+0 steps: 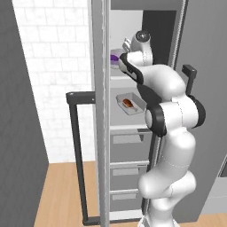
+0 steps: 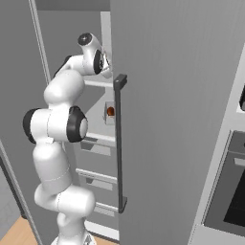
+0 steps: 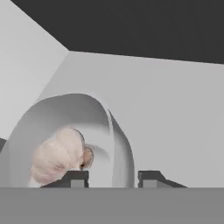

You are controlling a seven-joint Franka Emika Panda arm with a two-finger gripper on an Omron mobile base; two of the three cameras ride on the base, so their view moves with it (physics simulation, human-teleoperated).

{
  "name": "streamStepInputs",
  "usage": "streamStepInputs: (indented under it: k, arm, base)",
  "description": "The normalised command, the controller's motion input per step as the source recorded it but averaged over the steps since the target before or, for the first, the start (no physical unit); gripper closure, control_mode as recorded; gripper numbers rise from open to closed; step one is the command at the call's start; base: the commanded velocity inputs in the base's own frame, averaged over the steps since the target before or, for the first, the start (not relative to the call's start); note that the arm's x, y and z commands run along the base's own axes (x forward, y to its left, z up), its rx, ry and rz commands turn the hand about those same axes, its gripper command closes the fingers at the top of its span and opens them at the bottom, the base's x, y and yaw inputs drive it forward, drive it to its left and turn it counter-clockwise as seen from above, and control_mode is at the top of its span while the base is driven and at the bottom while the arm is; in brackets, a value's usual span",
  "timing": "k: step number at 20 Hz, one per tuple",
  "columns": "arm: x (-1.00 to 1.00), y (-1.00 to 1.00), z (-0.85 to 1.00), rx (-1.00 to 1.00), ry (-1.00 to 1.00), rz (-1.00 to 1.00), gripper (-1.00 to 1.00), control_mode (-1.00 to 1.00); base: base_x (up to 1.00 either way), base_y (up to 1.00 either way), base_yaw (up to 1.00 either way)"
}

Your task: Take the meat container that has the chicken drumstick and place it on the second highest rack of the freezer. Then take the vegetable container that has the garlic and eggplant and place it on the highest rack of the freezer.

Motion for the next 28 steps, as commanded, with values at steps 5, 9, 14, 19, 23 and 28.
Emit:
streamStepInputs:
  k: [5,9,14,19,23,28]
  arm:
    - [0.0,0.0,0.0,0.0,0.0,0.0,-1.0,-1.0]
    - [-0.74,0.0,0.0,0.0,-0.07,0.01,-1.0,-1.0]
    - [-1.0,0.03,0.0,0.0,-0.15,0.0,-1.0,-1.0]
    - [-1.0,0.0,0.05,0.0,-0.08,0.09,-1.0,-1.0]
    - [-1.0,0.2,0.05,-0.05,0.0,0.16,-1.0,-1.0]
    - [-1.0,0.44,0.0,-0.08,0.0,0.11,-1.0,-1.0]
  base:
    - [0.0,0.0,0.0]
    - [0.0,0.0,0.0]
    - [0.0,0.0,0.0]
    - [0.0,0.0,0.0]
    - [0.0,0.0,0.0]
    - [0.0,0.0,0.0]
